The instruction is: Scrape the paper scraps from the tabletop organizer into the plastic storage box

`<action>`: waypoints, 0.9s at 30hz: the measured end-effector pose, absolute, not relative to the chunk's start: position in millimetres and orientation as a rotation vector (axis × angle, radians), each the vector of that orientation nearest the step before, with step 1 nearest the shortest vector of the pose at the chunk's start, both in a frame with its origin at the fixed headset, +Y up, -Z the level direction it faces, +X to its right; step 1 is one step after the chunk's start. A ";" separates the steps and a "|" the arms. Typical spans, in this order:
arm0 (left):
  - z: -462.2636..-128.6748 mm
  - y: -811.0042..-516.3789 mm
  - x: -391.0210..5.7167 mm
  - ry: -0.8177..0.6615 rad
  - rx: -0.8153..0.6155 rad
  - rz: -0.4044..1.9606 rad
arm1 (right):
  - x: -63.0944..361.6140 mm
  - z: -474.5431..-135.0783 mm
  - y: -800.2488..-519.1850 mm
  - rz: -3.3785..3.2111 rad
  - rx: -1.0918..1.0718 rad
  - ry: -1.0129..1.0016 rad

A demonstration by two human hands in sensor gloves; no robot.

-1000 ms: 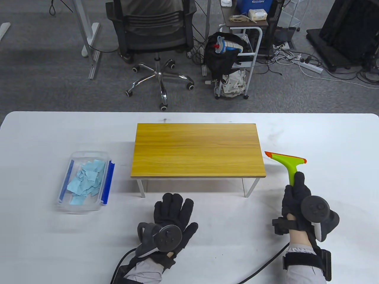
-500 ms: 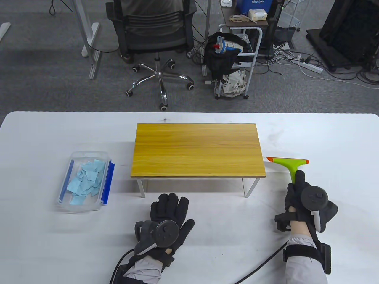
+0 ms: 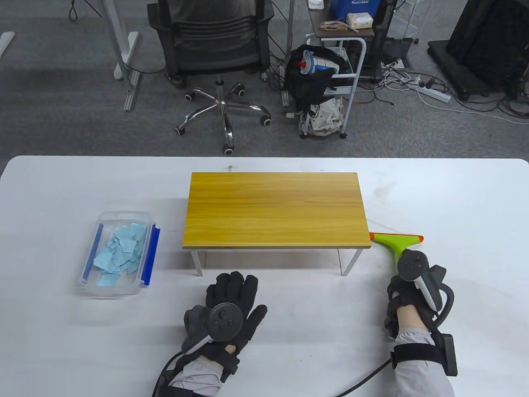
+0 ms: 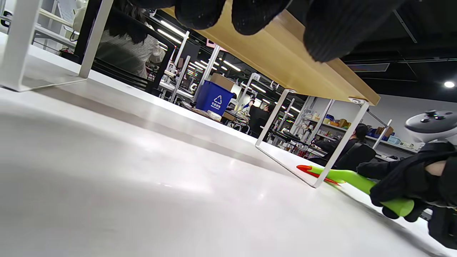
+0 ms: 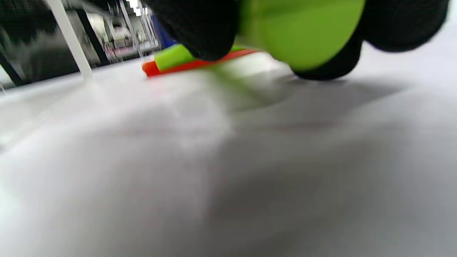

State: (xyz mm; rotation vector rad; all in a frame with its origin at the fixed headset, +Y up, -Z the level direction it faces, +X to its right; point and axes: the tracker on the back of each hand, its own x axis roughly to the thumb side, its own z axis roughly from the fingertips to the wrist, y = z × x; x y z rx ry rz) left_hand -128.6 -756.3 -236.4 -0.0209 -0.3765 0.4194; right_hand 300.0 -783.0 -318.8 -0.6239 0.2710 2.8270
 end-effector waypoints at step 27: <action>-229.9 -751.5 -143.7 -0.255 0.039 0.294 | 162.0 -242.4 -730.8 2.787 0.262 -0.142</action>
